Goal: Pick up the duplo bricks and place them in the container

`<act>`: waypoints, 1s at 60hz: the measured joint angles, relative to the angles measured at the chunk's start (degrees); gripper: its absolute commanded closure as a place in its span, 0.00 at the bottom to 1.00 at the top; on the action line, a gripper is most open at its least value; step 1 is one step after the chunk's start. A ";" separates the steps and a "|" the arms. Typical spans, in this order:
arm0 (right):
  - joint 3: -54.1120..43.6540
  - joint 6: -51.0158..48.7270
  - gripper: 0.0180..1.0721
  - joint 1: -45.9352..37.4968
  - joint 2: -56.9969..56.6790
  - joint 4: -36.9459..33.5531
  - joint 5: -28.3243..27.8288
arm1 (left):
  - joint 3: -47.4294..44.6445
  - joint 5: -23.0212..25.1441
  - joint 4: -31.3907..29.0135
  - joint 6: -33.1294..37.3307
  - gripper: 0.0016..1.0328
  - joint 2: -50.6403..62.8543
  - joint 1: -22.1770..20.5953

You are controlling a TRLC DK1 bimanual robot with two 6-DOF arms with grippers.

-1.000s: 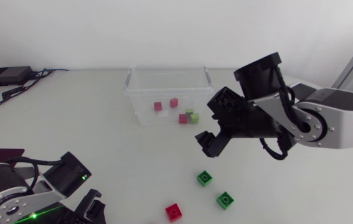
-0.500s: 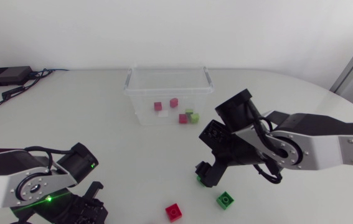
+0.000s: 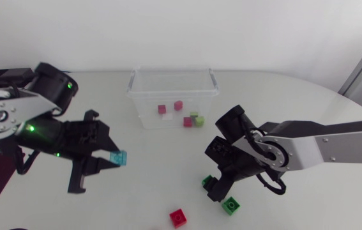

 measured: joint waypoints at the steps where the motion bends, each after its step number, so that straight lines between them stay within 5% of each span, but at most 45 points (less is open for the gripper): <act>1: 0.00 0.00 0.11 0.00 0.20 0.00 -0.02 | 0.79 0.11 0.59 -0.57 0.68 0.02 0.09; 23: 0.00 0.63 0.21 0.42 1.51 0.17 -1.03 | 13.11 1.60 15.80 -14.95 0.68 7.10 0.31; 29: 0.00 0.63 0.33 1.20 3.06 0.33 -1.05 | 15.23 1.57 20.74 -18.12 0.68 10.86 0.15; 38: -0.48 0.63 0.67 1.62 4.92 1.79 -1.03 | 18.23 0.35 25.83 -21.57 0.67 16.59 -0.04; 50: -1.11 0.57 0.67 1.62 3.87 1.55 -0.81 | 24.15 -3.41 31.93 -25.57 0.65 24.57 -0.11; 55: -1.11 0.33 0.68 1.22 0.92 -0.17 -0.79 | 27.63 -5.09 33.05 -26.67 0.54 27.71 -0.11; 60: -0.20 -0.28 0.68 0.07 -2.16 -3.02 -0.77 | 31.54 -6.51 33.24 -27.71 0.31 30.95 -0.11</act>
